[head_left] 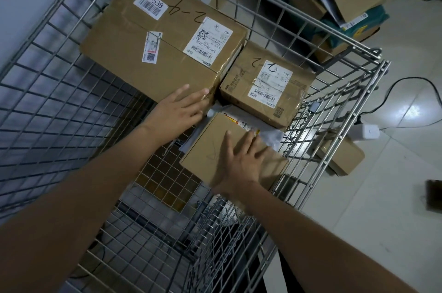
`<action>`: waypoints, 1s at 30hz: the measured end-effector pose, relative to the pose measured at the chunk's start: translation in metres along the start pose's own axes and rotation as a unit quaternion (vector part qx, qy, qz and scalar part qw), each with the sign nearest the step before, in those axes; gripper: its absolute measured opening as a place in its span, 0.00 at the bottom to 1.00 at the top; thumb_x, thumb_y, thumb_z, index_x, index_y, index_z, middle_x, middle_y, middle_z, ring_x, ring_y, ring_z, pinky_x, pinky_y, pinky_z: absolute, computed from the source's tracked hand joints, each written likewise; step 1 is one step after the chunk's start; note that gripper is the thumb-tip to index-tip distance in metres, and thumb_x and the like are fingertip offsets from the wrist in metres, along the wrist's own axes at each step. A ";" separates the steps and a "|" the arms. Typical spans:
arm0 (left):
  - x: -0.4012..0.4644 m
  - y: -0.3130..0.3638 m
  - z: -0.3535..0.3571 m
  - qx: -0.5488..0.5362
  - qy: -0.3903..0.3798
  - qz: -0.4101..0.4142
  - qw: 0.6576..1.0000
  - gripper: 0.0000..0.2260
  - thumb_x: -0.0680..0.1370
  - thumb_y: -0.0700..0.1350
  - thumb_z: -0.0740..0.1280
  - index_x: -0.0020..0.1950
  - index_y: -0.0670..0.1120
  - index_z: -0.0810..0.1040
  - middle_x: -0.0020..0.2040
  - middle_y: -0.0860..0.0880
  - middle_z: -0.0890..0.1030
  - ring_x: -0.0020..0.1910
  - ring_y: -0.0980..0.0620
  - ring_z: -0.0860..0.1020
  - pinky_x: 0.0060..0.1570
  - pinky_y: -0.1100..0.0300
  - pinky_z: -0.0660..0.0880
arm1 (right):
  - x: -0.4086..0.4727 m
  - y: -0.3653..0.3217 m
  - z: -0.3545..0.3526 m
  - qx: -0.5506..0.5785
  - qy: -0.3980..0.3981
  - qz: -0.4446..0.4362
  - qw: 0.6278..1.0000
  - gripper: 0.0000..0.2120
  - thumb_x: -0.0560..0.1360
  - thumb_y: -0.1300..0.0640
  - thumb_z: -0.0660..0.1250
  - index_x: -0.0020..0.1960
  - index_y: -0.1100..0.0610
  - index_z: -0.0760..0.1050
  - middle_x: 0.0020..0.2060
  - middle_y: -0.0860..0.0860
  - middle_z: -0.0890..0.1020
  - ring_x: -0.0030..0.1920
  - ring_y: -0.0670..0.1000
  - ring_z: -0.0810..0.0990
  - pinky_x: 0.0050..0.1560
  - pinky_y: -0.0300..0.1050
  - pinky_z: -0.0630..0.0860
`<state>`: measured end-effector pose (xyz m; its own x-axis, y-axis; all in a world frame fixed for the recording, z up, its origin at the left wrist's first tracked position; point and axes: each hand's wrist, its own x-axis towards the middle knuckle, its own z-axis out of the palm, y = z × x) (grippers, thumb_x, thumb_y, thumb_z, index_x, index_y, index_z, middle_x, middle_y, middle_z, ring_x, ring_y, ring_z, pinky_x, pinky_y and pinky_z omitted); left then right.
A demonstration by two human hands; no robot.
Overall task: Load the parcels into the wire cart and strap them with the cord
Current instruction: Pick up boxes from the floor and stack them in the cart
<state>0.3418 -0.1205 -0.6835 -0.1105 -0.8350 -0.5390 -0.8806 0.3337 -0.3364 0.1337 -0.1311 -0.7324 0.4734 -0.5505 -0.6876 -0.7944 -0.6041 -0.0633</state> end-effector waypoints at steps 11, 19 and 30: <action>0.002 0.012 0.001 0.034 0.006 -0.011 0.999 0.27 0.79 0.41 0.61 0.77 0.44 0.55 0.79 0.43 0.43 0.75 0.41 0.33 0.72 0.44 0.34 | 0.039 0.005 -0.014 -0.052 0.055 -0.028 0.997 0.71 0.56 0.25 0.71 0.76 0.55 0.28 0.71 0.72 0.32 0.70 0.78 0.35 0.66 0.79 0.43; -0.005 0.040 -0.013 -0.025 0.000 -0.073 0.997 0.33 0.77 0.43 0.65 0.77 0.44 0.53 0.79 0.41 0.45 0.76 0.37 0.36 0.73 0.41 0.38 | 0.040 0.003 -0.009 -0.042 0.056 -0.037 0.997 0.69 0.58 0.28 0.72 0.76 0.53 0.27 0.72 0.68 0.30 0.71 0.74 0.31 0.68 0.77 0.42; -0.087 0.083 -0.079 -0.312 -0.013 -0.375 0.873 0.28 0.77 0.52 0.64 0.75 0.46 0.60 0.77 0.44 0.58 0.77 0.43 0.52 0.75 0.46 0.49 | -0.026 0.004 -0.102 -0.157 0.066 -0.189 0.967 0.61 0.61 0.25 0.68 0.78 0.52 0.39 0.78 0.60 0.50 0.77 0.63 0.48 0.73 0.69 0.49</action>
<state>0.2421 -0.0551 -0.6037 0.6089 -0.7023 -0.3687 -0.7805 -0.6135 -0.1202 0.1568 -0.1777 -0.6410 0.7684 -0.3120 -0.5587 -0.4103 -0.9102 -0.0560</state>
